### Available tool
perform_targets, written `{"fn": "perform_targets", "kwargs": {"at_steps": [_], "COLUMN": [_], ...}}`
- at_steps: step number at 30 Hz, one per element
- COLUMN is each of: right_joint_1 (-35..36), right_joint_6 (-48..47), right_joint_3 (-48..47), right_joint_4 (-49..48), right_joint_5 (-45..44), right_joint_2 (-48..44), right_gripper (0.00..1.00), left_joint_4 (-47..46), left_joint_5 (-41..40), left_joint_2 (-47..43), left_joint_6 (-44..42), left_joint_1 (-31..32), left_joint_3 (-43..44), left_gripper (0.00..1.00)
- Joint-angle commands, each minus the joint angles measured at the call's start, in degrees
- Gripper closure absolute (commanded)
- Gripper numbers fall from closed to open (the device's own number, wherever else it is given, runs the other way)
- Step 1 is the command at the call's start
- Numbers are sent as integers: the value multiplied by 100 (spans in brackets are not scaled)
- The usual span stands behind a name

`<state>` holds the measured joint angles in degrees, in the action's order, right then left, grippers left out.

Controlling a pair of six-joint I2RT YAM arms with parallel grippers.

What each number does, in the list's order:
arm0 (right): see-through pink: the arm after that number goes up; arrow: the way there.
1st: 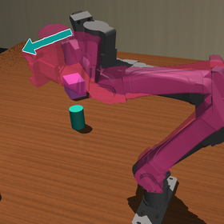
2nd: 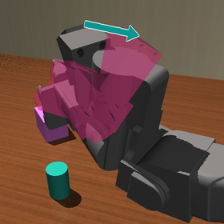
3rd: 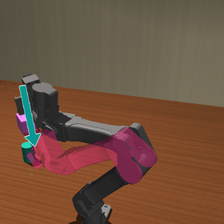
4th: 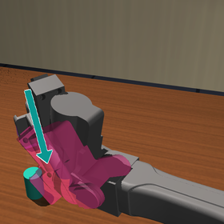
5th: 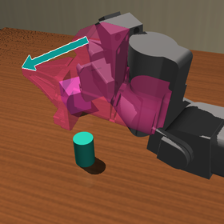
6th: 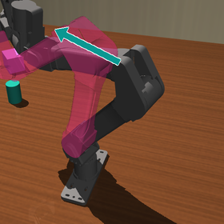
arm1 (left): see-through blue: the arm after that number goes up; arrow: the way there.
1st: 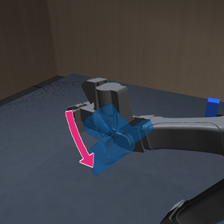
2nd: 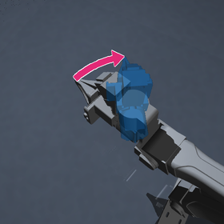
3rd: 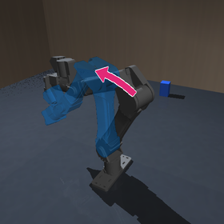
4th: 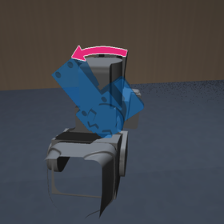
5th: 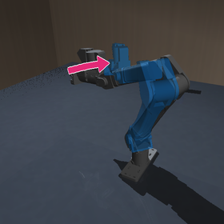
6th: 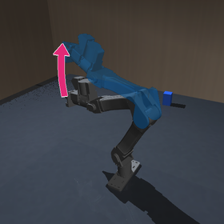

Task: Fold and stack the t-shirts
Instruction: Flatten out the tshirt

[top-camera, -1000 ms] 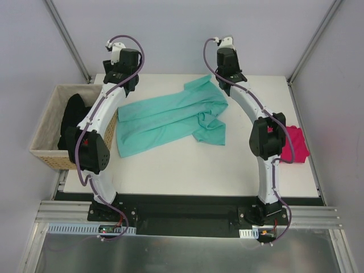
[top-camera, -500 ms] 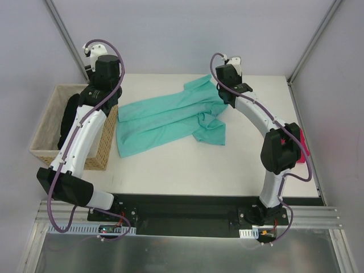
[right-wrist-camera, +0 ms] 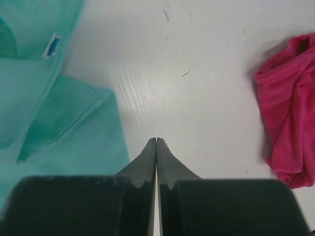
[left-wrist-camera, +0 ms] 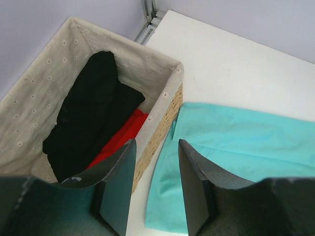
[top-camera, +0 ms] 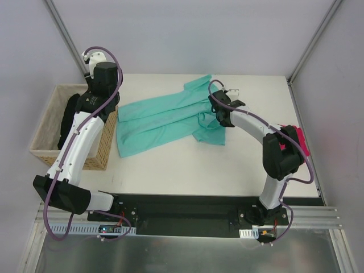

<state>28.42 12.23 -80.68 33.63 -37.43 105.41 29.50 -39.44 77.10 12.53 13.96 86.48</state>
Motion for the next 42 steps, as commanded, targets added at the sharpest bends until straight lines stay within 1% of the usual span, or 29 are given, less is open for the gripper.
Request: {"fn": "perform_targets", "kwargs": {"at_steps": [1, 7, 14, 28, 35, 42], "right_joint_1": [277, 524, 524, 462, 173, 23], "right_joint_6": [579, 746, 957, 948, 1018, 1264], "right_joint_3": [228, 448, 958, 510, 475, 650], "right_joint_4": [241, 320, -57, -383, -462, -392], "right_joint_5": [183, 341, 754, 1299, 1598, 1686], "right_joint_2": [-459, -424, -556, 287, 481, 402], "right_gripper": [99, 99, 99, 99, 99, 99], "left_joint_4": [91, 188, 320, 636, 777, 821], "left_joint_5": [86, 130, 51, -204, -327, -284], "left_joint_2": [-134, -28, -46, -99, -116, 15], "left_joint_6": [118, 170, 232, 144, 109, 170], "left_joint_1": [81, 169, 300, 406, 415, 424], "left_joint_3": [97, 150, 159, 291, 414, 484], "left_gripper": [61, 62, 62, 62, 61, 61]}}
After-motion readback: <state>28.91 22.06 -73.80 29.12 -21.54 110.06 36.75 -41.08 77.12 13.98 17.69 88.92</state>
